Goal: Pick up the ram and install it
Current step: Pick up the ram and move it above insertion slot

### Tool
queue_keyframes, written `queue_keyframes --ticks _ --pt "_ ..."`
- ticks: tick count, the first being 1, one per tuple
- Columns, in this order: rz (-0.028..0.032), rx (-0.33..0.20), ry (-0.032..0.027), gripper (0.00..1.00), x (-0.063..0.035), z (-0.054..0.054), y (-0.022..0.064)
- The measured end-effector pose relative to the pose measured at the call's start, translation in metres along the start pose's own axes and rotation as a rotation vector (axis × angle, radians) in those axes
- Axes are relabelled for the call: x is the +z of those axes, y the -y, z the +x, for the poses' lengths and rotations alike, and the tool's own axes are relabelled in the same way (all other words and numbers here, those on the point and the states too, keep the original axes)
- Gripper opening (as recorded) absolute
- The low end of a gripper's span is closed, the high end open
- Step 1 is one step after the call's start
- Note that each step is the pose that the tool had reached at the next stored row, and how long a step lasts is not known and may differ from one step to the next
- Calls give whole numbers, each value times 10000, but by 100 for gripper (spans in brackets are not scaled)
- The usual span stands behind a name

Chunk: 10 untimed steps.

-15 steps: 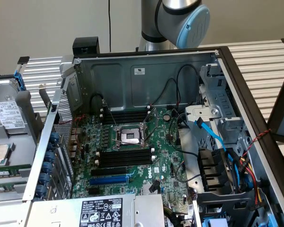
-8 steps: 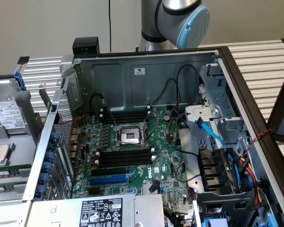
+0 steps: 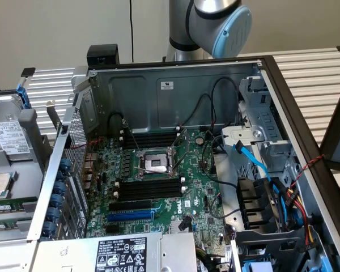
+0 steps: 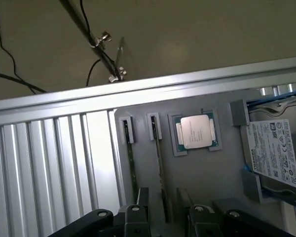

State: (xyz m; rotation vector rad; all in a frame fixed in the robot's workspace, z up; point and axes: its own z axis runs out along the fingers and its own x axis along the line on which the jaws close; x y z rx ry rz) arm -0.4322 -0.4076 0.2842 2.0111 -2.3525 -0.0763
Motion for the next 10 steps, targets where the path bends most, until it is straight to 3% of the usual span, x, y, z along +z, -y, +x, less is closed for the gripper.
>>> queue_keyframes --ticks 3,4,10 --pt "-2 -114 -9 34 53 36 13" --pt "-1 -153 -11 27 71 47 18" --pt "-1 -267 -19 27 178 168 61"
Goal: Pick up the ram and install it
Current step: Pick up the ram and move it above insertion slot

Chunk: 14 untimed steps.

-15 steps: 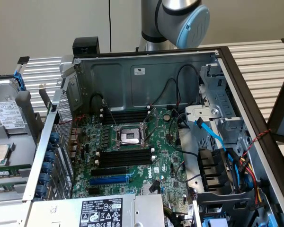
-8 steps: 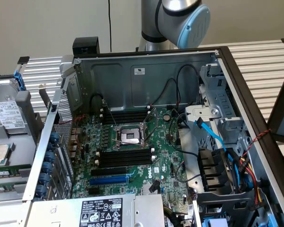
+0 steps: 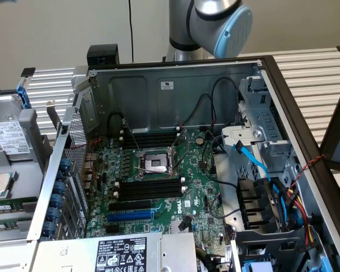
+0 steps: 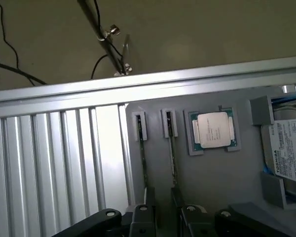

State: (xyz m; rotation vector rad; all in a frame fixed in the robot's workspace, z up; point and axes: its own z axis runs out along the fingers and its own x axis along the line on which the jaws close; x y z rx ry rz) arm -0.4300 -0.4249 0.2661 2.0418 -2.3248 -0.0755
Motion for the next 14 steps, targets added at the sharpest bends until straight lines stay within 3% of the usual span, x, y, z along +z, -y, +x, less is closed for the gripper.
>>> queue_keyframes --ticks 3,8,11,14 --pt "-4 -69 -4 27 53 34 41" --pt "-71 -311 -29 27 130 35 140" --pt "-107 -738 -65 27 174 33 157" --pt "-105 -1283 -105 27 215 33 160"
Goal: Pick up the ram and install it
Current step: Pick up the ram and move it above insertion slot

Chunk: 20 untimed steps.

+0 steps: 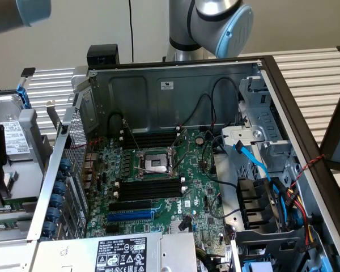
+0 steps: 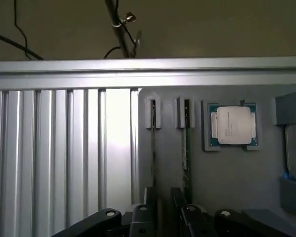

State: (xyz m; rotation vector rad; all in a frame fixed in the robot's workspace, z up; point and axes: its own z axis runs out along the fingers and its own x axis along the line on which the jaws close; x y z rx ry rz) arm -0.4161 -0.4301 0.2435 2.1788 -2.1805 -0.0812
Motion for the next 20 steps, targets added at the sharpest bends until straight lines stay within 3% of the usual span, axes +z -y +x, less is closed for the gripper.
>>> queue_keyframes --ticks 7,20 --pt "5 -1062 -82 27 122 -1 10" --pt "0 -844 -67 27 357 -2 27"
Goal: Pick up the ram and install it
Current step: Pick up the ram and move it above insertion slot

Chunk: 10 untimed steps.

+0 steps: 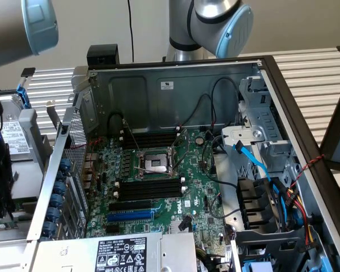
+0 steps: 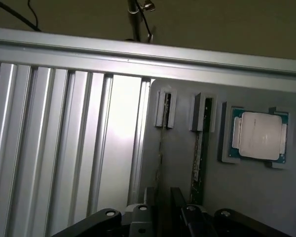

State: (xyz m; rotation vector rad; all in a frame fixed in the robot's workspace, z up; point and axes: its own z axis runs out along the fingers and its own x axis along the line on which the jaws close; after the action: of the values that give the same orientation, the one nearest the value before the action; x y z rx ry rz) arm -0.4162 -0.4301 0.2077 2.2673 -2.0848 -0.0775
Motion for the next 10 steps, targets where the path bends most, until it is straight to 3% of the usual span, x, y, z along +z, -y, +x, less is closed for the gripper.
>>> queue_keyframes --ticks 4,6,8,10 --pt "-3 247 19 27 46 0 4" --pt "-44 247 23 27 47 0 5" --pt "-129 235 22 27 42 0 3" --pt "-132 218 21 27 17 0 0"
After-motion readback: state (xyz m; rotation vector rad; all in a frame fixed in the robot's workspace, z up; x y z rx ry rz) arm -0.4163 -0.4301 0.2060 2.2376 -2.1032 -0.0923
